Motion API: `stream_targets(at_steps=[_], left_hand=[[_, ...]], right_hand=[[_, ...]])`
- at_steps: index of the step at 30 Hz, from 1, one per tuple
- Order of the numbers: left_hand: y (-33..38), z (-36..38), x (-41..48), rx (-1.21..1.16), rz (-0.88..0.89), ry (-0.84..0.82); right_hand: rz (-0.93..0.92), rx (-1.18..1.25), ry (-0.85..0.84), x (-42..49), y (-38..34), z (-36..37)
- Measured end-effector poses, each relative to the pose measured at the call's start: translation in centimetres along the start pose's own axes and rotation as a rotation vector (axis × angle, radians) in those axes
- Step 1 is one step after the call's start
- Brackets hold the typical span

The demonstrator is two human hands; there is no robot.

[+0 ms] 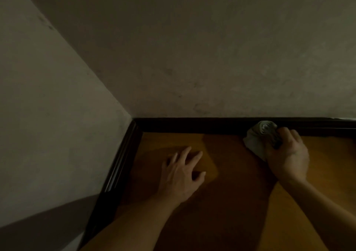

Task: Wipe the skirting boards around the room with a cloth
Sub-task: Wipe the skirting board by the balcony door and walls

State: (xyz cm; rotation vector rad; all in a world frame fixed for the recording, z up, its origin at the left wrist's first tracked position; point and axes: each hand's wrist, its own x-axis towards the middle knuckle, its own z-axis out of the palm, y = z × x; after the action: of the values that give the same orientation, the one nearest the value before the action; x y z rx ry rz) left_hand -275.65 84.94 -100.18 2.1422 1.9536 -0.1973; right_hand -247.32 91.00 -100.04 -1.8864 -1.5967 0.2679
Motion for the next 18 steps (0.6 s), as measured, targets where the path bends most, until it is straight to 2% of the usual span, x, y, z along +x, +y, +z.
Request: stream_targets(at_steps=[3,7,12,18], left_hand=[[0.1,0.1,0.0,0.001,-0.008,0.002],[0.3,0.1,0.0,-0.005,-0.024,0.018],[0.4,0.1,0.0,-0.009,-0.026,0.005],[0.4,0.2,0.0,0.0,-0.023,0.002]], right_hand=[[-0.074,0.011,-0.038,0.4,0.1,-0.1],[0.009,0.042,0.038,0.2,1.2,-0.6],[-0.081,-0.006,-0.016,0.3,1.1,-0.7],[-0.031,0.024,0.038,0.1,1.2,-0.3]])
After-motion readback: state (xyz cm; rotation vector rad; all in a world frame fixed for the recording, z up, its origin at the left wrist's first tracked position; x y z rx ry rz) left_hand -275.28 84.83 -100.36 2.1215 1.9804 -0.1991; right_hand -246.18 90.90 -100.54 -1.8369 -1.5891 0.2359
